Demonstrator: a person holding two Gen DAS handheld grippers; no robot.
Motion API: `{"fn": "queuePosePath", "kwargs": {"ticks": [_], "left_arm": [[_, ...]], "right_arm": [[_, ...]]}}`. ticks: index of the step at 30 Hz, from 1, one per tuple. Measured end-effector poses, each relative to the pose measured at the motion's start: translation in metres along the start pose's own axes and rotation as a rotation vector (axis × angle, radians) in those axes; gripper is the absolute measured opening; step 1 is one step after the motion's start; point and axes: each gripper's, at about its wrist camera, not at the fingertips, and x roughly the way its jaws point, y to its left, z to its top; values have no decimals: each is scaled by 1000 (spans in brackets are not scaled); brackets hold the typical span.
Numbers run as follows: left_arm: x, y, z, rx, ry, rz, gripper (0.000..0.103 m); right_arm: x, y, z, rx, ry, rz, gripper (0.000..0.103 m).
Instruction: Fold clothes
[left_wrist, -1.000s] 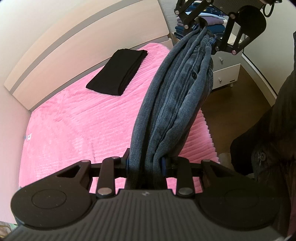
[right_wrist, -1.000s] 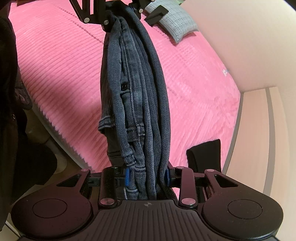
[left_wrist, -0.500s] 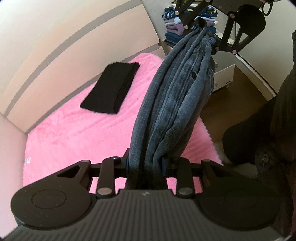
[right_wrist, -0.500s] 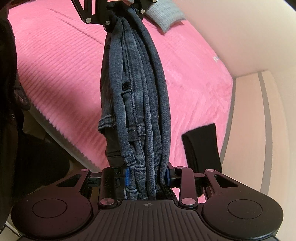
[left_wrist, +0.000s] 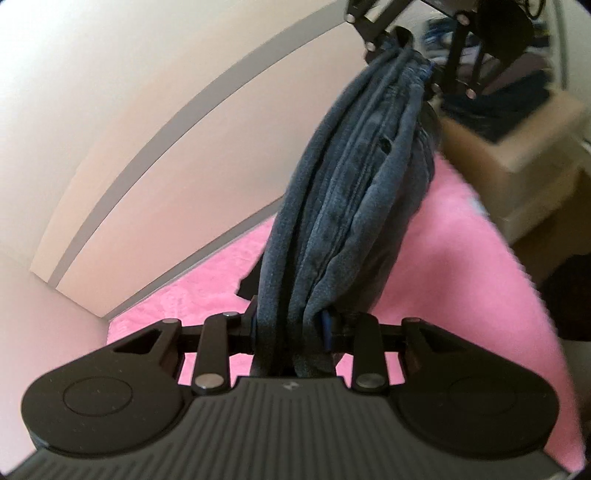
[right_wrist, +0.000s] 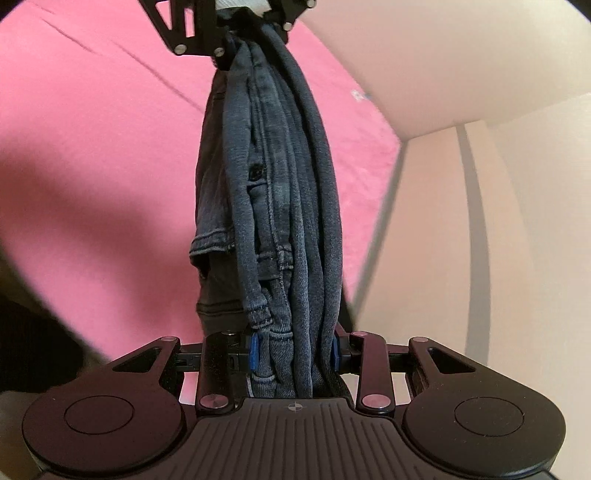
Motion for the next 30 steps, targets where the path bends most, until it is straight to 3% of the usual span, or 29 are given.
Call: {"fn": "queuePosePath", "kwargs": {"ticks": [6,10,14,16,18,20,22,30], "left_arm": [[107,61,63,-20,48,80,27],[161,77,75,-12,36,180,27],[237,37,43,-1,59,162,28],[281,2,22,1,109,104,28],[315,-35,2,10,172,19,28],[328,-65,-12,28,191,2,28],[328,-77,-20,32,175,12,29],[319,-74,-22,61,135,26,25]], "right_arm": [[112,-118,-56,-53,-58,-9,33],[164,-162,-72,-62,-97,-104,33],[228,-139,-98,-47,-104,-175,34],[268,-107,-112,-60,-86,-159,34],[307,-70,-129,-66,-63,-74,35],[330,-36,-141,-65,-26,11,35],[333,-19,-149,-49,-29,16,37],[321,-28,-149,17,-30,28,38]]}}
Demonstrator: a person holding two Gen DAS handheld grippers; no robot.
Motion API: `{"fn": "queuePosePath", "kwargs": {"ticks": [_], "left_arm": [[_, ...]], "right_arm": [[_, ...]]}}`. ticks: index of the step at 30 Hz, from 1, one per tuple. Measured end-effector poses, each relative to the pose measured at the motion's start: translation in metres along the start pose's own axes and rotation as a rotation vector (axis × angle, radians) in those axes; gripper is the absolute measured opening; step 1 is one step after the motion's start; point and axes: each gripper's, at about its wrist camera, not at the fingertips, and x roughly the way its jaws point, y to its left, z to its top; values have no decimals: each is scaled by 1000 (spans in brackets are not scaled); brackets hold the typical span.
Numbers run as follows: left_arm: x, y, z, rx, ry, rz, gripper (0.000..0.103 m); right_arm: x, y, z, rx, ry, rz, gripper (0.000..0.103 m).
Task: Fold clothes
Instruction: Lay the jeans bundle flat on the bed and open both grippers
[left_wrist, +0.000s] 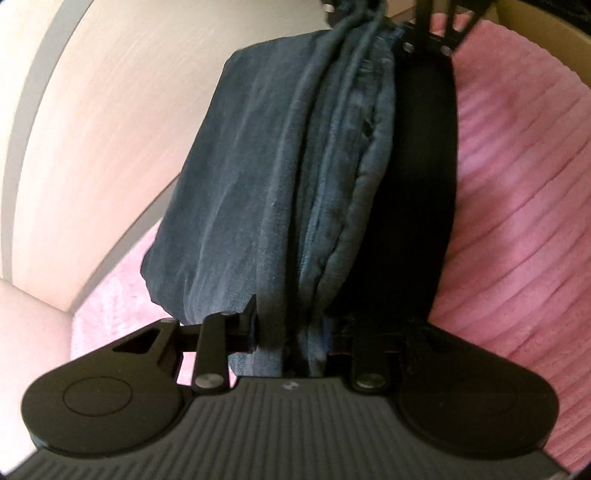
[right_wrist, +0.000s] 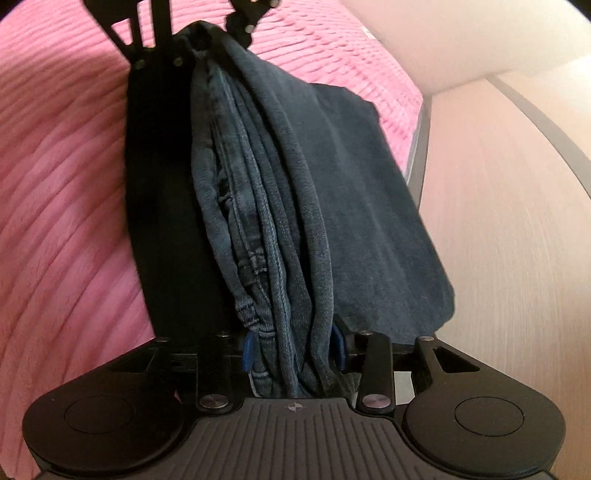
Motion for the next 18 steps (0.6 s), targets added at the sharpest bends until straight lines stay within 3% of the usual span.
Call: {"fn": "queuePosePath", "kwargs": {"ticks": [9,15,18], "left_arm": [[5,-26,-10,41,9,-2,32],[-26,-4,-20,-114,59,-87,36],[-48,32,-36,-349,66,-170,31]], "right_arm": [[2,21,-9,-53,43,-14,42],[-28,20,-11,-6,84,26,48],[-54,13,-17,146,139,103,48]]}}
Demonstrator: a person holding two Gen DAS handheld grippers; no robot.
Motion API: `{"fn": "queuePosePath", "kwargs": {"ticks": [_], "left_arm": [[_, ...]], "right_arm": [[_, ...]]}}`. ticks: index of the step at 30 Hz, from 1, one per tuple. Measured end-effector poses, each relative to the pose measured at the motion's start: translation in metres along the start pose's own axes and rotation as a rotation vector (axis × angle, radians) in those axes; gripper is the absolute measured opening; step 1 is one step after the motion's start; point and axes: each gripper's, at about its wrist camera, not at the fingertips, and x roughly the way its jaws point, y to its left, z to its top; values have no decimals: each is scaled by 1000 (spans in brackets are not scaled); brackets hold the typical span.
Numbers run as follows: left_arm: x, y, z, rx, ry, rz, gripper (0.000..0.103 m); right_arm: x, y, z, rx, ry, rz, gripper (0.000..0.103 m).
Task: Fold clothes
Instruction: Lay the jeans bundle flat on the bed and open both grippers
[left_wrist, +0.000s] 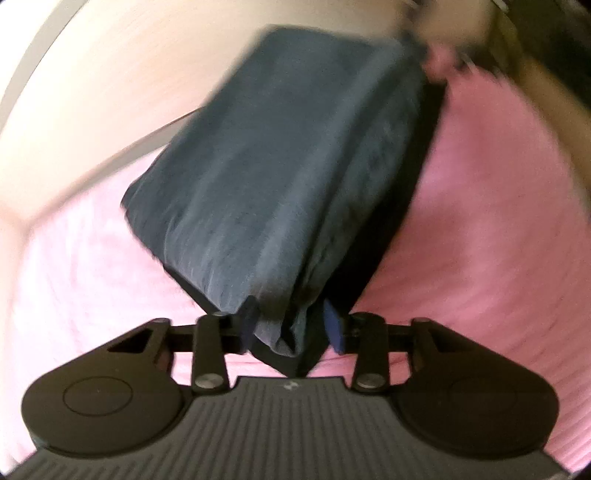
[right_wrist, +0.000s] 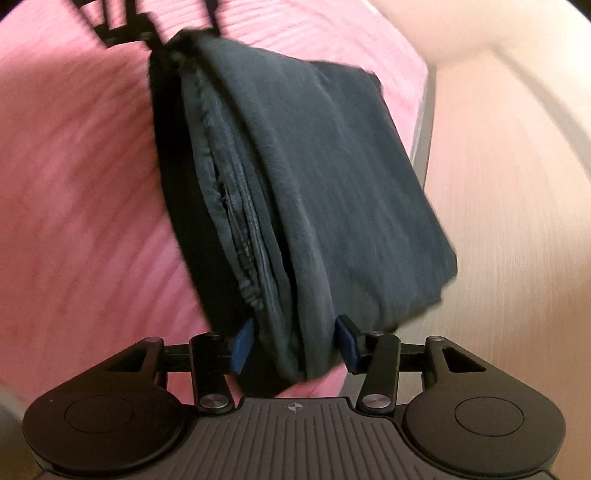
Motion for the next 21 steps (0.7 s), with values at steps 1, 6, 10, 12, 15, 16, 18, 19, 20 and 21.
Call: {"fn": "queuePosePath", "kwargs": {"ticks": [1,6,10,12,15,16,18,19,20,21], "left_arm": [[-9,7,3,-62,-33,1,32],[-6,47,35,-313,-120,3,31],[37,48,30,-314,-14,-70,25],[45,50,29,-283,25,-91,24],[59,54,38,-272,36,-74,23],[54,52,40,-267,38,-71,21],[44,44,45,-253,43,-64,18],[40,38,47,-243,45,-59,18],[39,36,48,-231,45,-50,18],[39,34,49,-218,44,-40,18]], "right_arm": [[-10,-8,3,82,-12,35,48],[-42,-64,15,505,-186,137,47],[6,-83,-10,824,-136,257,20],[26,-73,-37,904,-77,317,15],[28,-61,-53,877,-75,343,14],[26,-58,-55,858,-82,341,14],[32,-75,-39,868,-60,353,14],[29,-84,-33,866,-78,335,14],[22,-91,-30,860,-109,307,15],[17,-100,-26,853,-143,276,15]]}}
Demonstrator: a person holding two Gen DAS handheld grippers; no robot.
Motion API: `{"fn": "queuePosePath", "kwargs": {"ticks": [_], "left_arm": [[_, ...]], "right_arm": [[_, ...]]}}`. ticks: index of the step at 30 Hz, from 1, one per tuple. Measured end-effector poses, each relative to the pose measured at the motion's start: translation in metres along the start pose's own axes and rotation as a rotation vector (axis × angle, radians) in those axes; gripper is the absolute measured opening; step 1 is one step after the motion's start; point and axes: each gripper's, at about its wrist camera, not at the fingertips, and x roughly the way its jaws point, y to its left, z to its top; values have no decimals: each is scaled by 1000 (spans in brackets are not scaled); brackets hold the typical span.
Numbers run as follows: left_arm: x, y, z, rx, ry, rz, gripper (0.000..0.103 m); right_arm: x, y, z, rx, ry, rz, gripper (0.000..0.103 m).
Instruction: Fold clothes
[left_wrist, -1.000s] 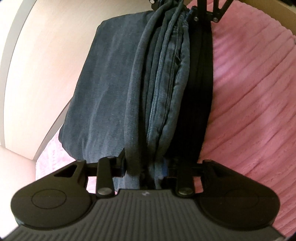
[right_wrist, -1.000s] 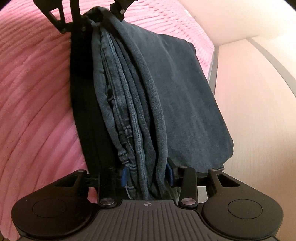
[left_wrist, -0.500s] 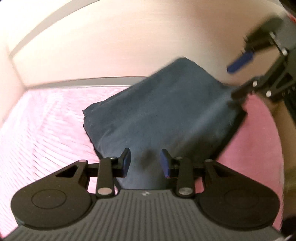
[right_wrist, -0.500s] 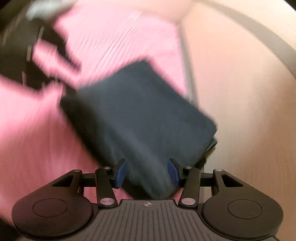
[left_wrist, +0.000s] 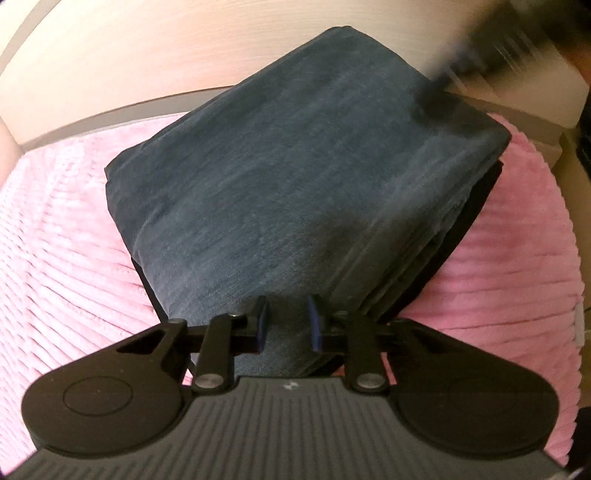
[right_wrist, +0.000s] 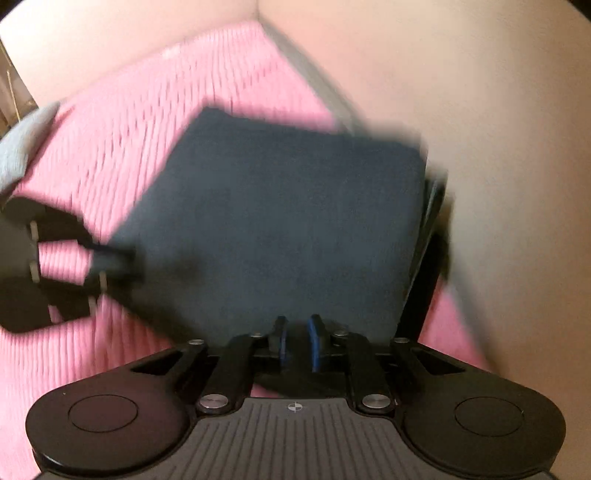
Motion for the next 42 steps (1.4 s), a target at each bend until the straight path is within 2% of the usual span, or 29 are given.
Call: {"fn": "queuePosePath", "kwargs": {"ticks": [2,4,5,8,9,10,12,14,15,16,18,19,21,22,24,28,33,37,38,39,40,41,42], "left_arm": [[1,-3,0,13,-5,15,18],[2,-3,-1,7,-12,19,18],[3,-2,-1,3,-16,19,18],[4,-3,0,8,-22,23,18],[7,-4,2,12,-14,26,18],[1,-3,2,10,-6,27,18],[-10,0,4,-13,-31,30,18],[-29,2,2,-39,-98,24,26],[-31,2,0,-44,-100,19,29],[-33,2,-2,-49,-100,14,29],[-22,-1,-10,-48,-56,-4,29],[-15,-3,-14,-46,-31,-14,30],[-5,-9,-20,-16,-19,-7,31],[-7,-12,-21,-1,-20,-6,35],[-13,-14,-21,7,-24,-4,35],[-35,-1,-27,-108,-12,-17,35],[-39,4,-35,-144,22,-10,34],[-53,7,-37,-207,48,3,36],[-59,7,-39,-228,53,7,37],[-65,8,-40,-248,59,10,44],[-71,7,-41,-267,69,14,55],[-78,6,-43,-285,80,19,61],[-86,6,-45,-313,83,24,72]], "right_arm": [[6,-11,25,1,-68,-26,15],[25,-29,43,41,-97,-80,15],[41,-43,48,83,-81,-101,15],[80,-74,41,179,-15,-84,15],[83,-75,41,164,-7,-87,15],[82,-72,42,132,-5,-95,15],[74,-73,45,152,2,-86,15],[59,-75,40,196,-11,-67,16],[47,-74,37,209,-30,-58,17],[36,-69,33,217,-52,-46,20],[16,-59,21,230,-89,-21,41],[9,-52,8,233,-93,-6,42],[2,-39,-19,229,-73,28,42],[8,-36,-30,230,-42,32,42],[20,-33,-48,234,-7,31,42],[7,-27,-41,248,-21,19,42],[14,-20,-50,234,0,29,42],[12,-18,-39,243,26,36,42],[6,-16,-37,248,28,33,50],[0,-14,-35,255,30,30,72],[-6,-11,-36,260,33,28,77],[-12,-8,-38,265,38,26,77],[-18,-4,-40,270,42,24,77]]}}
